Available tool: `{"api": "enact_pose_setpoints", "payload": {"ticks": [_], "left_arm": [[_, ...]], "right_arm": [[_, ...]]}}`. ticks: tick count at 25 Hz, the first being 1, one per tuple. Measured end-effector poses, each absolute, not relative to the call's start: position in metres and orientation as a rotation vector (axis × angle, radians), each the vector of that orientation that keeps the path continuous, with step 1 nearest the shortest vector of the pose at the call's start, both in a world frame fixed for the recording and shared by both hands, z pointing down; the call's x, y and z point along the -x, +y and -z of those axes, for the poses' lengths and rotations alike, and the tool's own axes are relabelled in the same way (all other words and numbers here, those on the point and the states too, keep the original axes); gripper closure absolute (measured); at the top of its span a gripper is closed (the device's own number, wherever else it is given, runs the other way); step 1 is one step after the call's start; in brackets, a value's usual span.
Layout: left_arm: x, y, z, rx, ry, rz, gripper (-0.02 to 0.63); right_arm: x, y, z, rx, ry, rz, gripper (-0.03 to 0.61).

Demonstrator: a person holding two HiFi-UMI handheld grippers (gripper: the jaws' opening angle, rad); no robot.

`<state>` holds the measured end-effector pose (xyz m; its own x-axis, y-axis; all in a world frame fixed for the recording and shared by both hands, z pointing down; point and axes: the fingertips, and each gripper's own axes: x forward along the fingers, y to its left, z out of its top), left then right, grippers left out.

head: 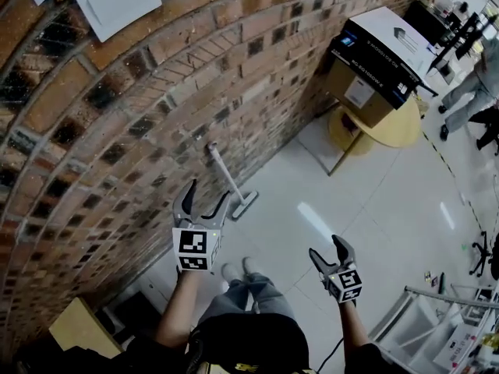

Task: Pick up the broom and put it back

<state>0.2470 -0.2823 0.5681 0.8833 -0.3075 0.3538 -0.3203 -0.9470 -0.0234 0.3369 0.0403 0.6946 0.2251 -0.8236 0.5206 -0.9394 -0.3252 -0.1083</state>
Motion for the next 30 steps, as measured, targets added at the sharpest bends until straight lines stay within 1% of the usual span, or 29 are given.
{"api": "enact_pose_setpoints", "payload": {"ticks": [8,17,25,30], "left_arm": [[-0.206,-0.301,-0.583,-2.958,-0.594,-0.615,0.27],[-0.158,-0.328,-0.577,-2.904,-0.764,-0.621,0.27],[-0.141,-0.336,-0.575,-2.861,-0.821,-0.615,0.27],[-0.136,-0.332,-0.576,-2.85,-0.827,-0.627,0.27]], "right_arm": [[-0.341,-0.08,-0.749,-2.101,-1.808,-0.749,0.232],[-0.338,-0.223,-0.782,-1.96,-1.971,-0.747,0.232],[-0.338,-0.345,-0.802,-1.812,-2.04,-0.734,0.232],[-0.338,-0.395,-0.811,-1.756,-2.053,-0.74,0.257]]}}
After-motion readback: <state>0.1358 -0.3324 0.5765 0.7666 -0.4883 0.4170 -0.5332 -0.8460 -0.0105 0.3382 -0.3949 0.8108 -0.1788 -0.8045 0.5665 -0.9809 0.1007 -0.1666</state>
